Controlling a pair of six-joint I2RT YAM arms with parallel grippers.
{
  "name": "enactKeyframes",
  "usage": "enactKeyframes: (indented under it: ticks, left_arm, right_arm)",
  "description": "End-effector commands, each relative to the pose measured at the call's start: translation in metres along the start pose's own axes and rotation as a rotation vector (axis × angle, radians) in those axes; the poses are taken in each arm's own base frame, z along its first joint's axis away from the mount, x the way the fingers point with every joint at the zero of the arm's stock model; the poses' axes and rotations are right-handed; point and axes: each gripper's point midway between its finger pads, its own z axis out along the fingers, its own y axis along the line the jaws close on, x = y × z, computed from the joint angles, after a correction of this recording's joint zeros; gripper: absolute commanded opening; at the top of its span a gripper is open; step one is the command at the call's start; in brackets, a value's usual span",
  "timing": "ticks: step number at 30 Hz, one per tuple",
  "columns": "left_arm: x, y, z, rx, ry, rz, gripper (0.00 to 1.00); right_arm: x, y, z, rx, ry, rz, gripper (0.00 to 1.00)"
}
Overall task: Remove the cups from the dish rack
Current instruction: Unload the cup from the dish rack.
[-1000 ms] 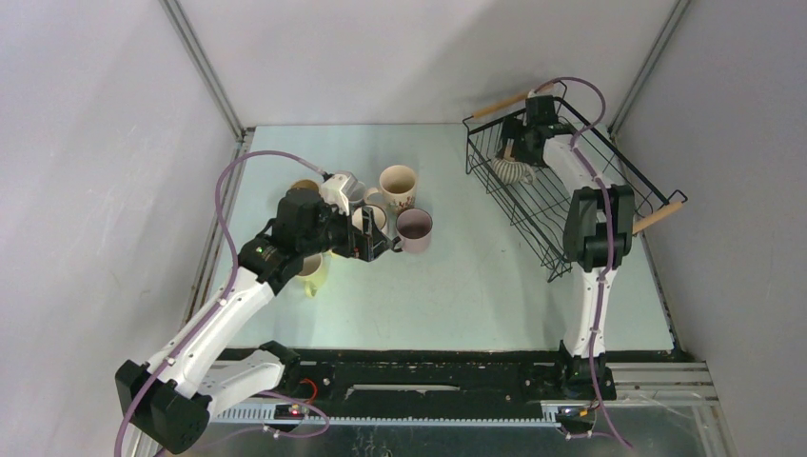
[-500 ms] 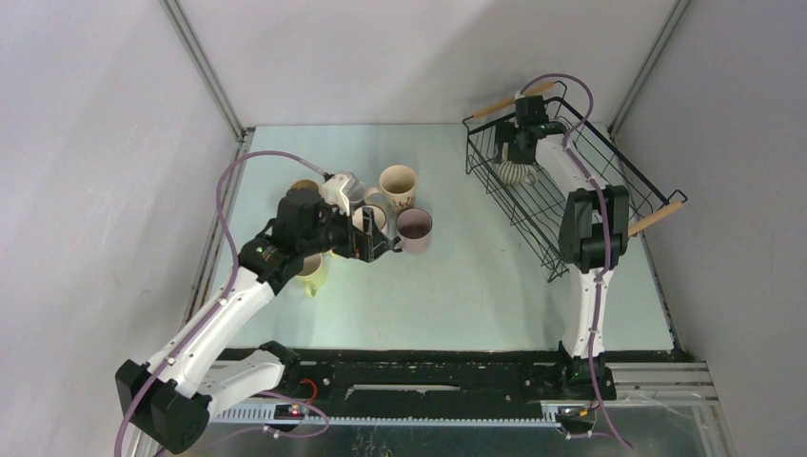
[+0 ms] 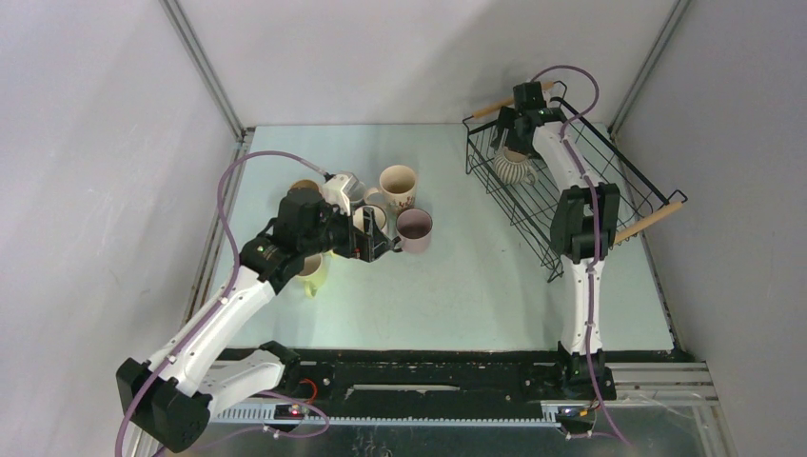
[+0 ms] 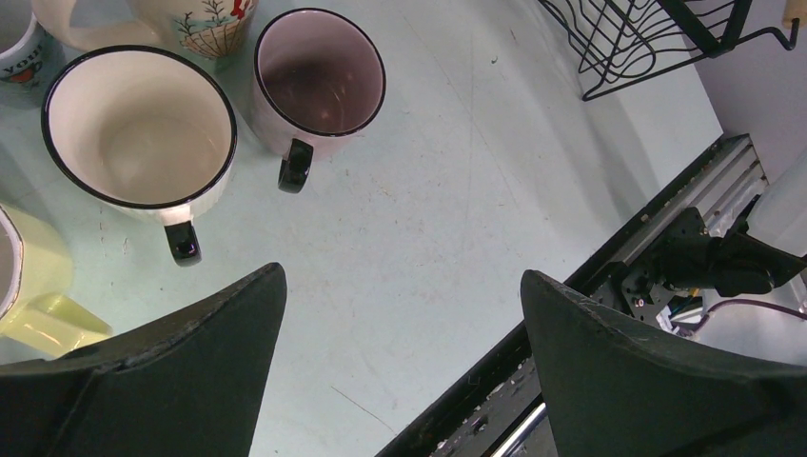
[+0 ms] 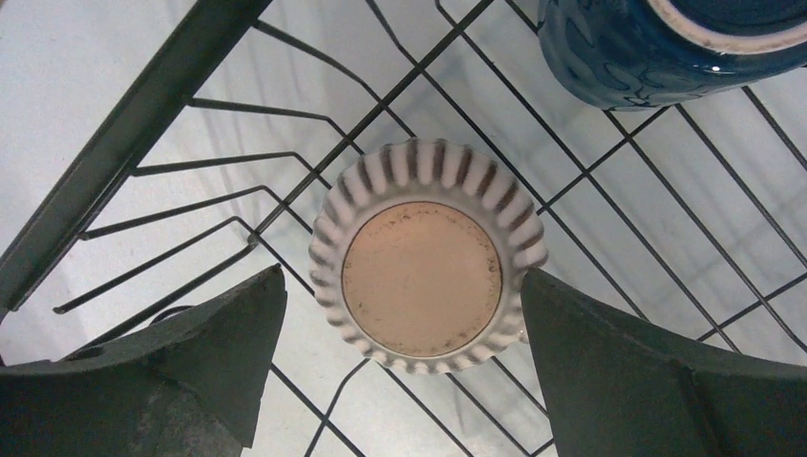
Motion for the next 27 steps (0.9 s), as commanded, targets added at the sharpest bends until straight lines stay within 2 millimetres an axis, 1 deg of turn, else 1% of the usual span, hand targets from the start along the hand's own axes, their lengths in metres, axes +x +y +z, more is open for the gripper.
enactKeyframes:
  ticks: [1,7,11,15,20,24,27]
  left_arm:
    - [0.009,0.002,0.004,0.007,0.015,-0.005,1.00]
    - [0.009,0.001,0.005,0.012,0.017,-0.004,1.00]
    - [0.010,0.000,0.005,0.020,0.023,-0.008,1.00]
    - [0.011,-0.001,0.006,0.025,0.028,-0.010,1.00]
    - [0.012,-0.001,0.006,0.027,0.029,-0.010,1.00]
    - [0.011,-0.002,0.005,0.028,0.028,-0.010,1.00]
    - [0.011,-0.002,0.006,0.029,0.028,-0.010,1.00]
  right_arm:
    - [-0.016,0.008,-0.011,-0.051,-0.031,0.001,1.00]
    - [-0.025,-0.006,-0.025,-0.087,-0.082,-0.119,1.00]
    - [-0.019,-0.014,-0.031,-0.110,-0.077,-0.226,1.00]
    - [-0.012,-0.023,-0.028,-0.101,-0.059,-0.303,1.00]
    - [-0.006,-0.020,-0.028,-0.170,-0.051,-0.330,1.00]
    - [0.006,-0.014,-0.021,-0.232,-0.007,-0.312,1.00]
    - [0.013,-0.012,-0.017,-0.240,0.015,-0.301,1.00]
